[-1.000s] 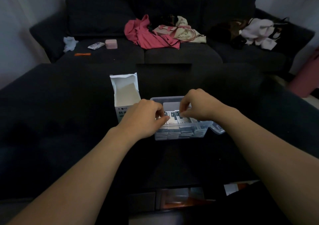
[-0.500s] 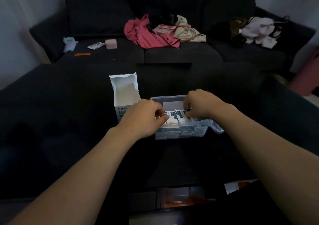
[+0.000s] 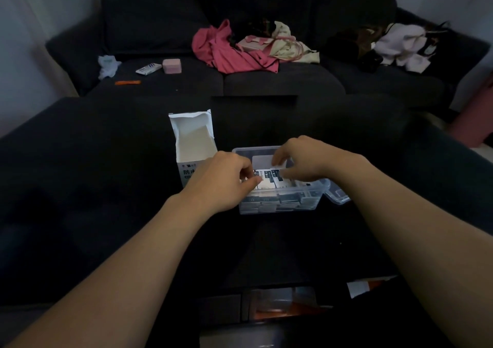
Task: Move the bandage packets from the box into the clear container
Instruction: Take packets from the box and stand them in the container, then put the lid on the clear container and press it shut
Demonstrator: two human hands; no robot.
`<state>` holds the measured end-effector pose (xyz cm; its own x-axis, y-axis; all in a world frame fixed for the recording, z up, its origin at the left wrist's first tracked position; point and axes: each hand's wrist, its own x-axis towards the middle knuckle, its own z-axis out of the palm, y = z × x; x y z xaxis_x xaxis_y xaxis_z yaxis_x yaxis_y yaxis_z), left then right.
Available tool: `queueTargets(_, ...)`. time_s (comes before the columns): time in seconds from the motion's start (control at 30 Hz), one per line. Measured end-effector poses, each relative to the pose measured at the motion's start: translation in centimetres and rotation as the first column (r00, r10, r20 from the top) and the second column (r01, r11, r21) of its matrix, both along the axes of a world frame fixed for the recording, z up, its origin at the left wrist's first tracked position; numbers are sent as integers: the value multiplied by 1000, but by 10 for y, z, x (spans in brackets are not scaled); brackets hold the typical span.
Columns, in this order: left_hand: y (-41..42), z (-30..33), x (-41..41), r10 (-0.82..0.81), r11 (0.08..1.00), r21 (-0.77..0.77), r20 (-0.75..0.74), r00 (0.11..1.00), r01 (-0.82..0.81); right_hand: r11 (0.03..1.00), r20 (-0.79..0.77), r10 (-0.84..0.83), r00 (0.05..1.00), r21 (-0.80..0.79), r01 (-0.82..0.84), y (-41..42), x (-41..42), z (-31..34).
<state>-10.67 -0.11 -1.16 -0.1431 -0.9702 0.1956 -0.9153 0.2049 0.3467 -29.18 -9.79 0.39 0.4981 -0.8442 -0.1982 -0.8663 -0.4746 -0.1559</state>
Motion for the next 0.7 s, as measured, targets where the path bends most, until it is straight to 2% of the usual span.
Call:
queueTargets(0.13,0,0,1,1,1000,-12,-2,1000,-1,999,-42,42,998,6,-42,2,4,-5)
queueTargets(0.43,0,0,0,1,1000,6,10,1000,-1,1000,-98,-2,995,-2,2,0,3,-1)
queueTargets(0.63,0,1,0,6,1000,23,17,1000,-7,1000,-39,-2,999,16,3,0,0,-2)
queueTargets(0.7,1,1,0,9,1000,9,14,1000,-9,999,98,-2,995,-48,7,-1,-6,3)
